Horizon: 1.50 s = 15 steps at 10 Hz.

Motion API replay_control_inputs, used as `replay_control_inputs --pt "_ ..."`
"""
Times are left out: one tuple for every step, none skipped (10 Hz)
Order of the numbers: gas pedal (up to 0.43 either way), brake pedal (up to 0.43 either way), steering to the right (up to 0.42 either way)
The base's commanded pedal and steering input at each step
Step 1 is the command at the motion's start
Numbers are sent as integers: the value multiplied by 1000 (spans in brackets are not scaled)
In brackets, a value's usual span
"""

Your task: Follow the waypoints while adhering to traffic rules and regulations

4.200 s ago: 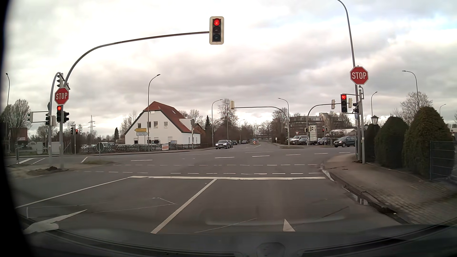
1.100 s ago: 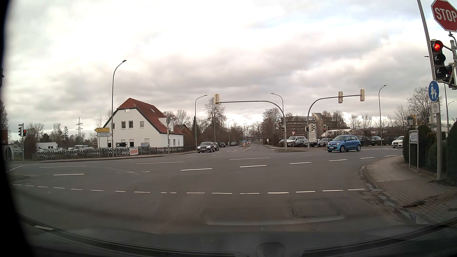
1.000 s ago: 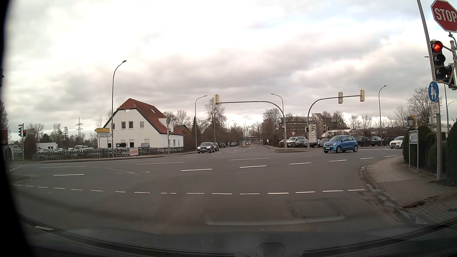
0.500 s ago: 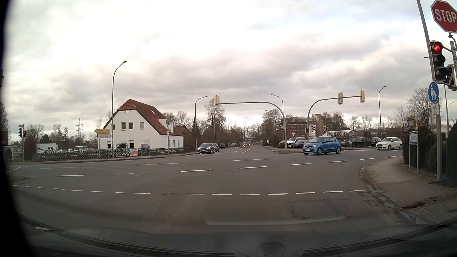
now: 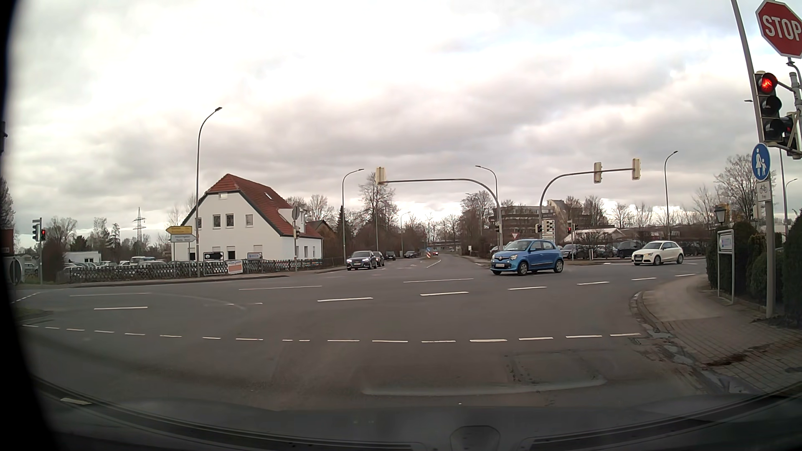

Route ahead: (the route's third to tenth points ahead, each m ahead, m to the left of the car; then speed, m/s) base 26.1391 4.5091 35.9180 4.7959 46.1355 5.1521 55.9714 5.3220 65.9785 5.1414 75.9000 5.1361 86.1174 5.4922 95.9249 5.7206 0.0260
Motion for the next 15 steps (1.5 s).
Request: replay_control_inputs --pt "0 335 4" --pt "0 341 4" --pt "0 335 4" --pt "0 335 4" --pt "0 335 4" --pt "0 335 4" --pt "0 335 4" --pt "0 341 4" --pt "0 335 4" --pt "0 335 4" --pt "0 341 4" --pt "0 335 4" --pt "0 335 4" --pt "0 335 4" --pt "0 341 4"
